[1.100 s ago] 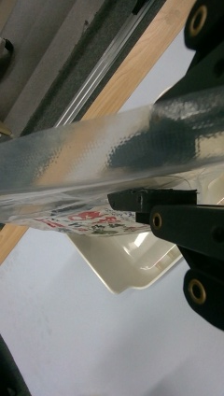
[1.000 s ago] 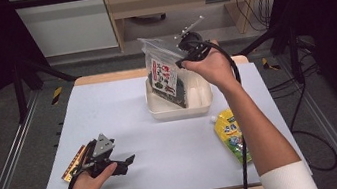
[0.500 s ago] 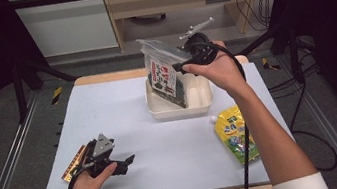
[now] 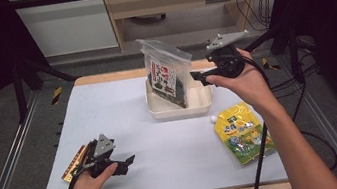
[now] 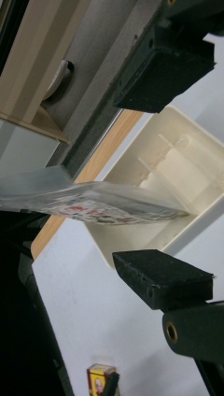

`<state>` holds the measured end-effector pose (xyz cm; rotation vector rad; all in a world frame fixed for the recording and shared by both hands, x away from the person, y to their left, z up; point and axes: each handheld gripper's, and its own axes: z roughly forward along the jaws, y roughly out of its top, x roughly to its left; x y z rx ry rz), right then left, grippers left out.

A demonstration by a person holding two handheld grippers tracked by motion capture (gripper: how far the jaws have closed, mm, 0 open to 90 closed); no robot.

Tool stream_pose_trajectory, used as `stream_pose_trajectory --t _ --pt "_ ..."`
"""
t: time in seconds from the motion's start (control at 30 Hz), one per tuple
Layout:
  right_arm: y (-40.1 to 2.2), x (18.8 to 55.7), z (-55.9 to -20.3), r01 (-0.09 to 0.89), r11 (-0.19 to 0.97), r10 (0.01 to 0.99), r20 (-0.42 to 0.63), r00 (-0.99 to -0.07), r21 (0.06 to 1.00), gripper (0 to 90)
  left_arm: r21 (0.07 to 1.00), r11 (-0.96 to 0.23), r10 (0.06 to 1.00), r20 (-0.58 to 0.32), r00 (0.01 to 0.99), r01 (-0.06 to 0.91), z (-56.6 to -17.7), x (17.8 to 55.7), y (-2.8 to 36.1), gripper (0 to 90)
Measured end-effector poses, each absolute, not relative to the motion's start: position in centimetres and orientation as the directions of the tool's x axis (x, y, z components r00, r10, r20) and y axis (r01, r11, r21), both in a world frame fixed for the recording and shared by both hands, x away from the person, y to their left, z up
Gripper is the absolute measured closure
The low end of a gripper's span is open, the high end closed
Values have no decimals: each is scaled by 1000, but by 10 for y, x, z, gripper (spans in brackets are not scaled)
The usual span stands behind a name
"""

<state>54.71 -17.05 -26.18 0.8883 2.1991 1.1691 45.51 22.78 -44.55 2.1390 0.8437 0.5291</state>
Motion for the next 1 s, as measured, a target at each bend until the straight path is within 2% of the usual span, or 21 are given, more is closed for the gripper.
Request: stream_pose_trajectory --t 0.27,0.67,1.0 --pt "-209 526 -287 311 402 762 -126 -636 861 256 770 -500 710 102 696 397 -447 455 227 67" --pt "-262 531 -356 426 363 813 -58 -579 828 426 754 -520 704 111 702 402 -451 455 223 67" --pt "-283 547 -411 531 309 865 -2 -501 789 439 747 -530 699 117 705 402 -453 455 223 67"
